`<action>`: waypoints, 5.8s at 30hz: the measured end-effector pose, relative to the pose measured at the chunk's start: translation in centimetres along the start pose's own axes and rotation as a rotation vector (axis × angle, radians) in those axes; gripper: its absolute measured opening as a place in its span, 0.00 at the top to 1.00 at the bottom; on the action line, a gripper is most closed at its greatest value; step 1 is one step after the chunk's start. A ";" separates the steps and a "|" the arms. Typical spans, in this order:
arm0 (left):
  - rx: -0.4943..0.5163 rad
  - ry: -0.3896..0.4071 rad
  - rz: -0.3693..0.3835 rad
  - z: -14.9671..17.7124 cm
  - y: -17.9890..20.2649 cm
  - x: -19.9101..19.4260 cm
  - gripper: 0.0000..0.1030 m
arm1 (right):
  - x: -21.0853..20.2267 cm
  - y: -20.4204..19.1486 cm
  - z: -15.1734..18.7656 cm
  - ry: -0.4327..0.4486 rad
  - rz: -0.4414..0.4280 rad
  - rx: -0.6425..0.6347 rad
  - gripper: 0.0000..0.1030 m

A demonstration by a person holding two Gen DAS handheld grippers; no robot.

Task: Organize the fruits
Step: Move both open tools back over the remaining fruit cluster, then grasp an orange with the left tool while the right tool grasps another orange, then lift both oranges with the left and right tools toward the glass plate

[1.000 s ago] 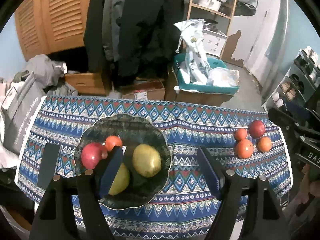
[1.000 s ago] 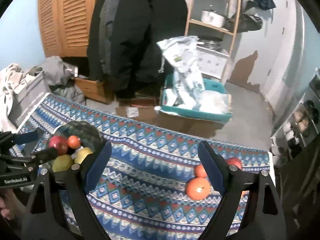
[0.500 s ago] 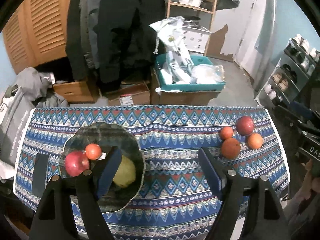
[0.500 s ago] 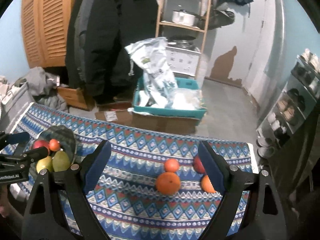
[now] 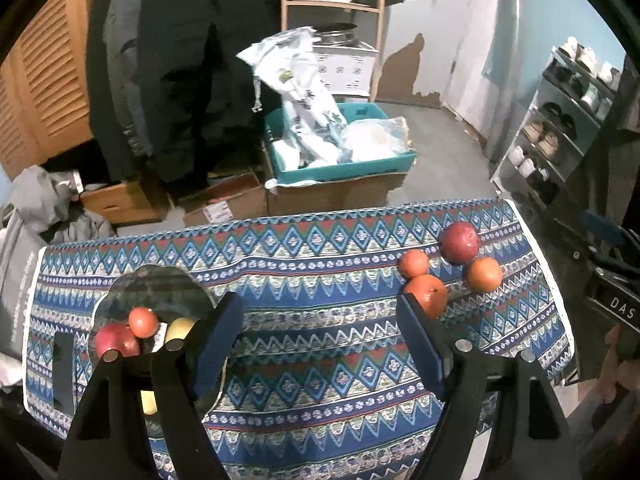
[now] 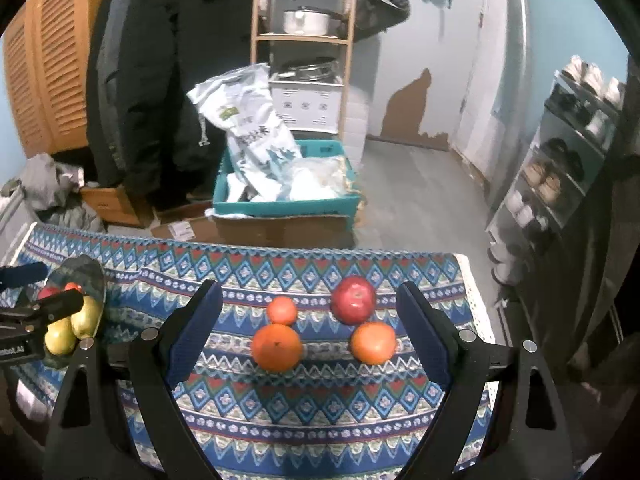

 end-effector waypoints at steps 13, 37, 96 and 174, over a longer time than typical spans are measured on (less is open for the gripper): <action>0.059 -0.033 0.011 -0.2 3.7 2.7 0.22 | 1.2 5.3 2.0 -0.043 0.046 0.083 0.15; 0.081 -0.160 0.023 0.3 8.3 12.7 0.22 | 13.2 8.8 7.1 -0.288 0.050 0.104 0.15; 0.165 -0.310 0.105 5.7 15.1 22.0 0.33 | 15.9 10.6 12.1 -0.399 0.084 0.139 0.37; -0.074 0.047 -0.012 0.5 -5.3 0.3 0.33 | 3.2 -9.8 -1.2 -0.061 -0.156 -0.137 0.38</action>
Point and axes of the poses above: each gripper's, at about its wrist camera, not at the fingertips, and x roughly the way its jaws point, y to its right, z to its underside, the point moved 6 cm from there along x, roughly the way its jaws point, and after that the axes turned 1 degree about -x, right-handed, at the moved point
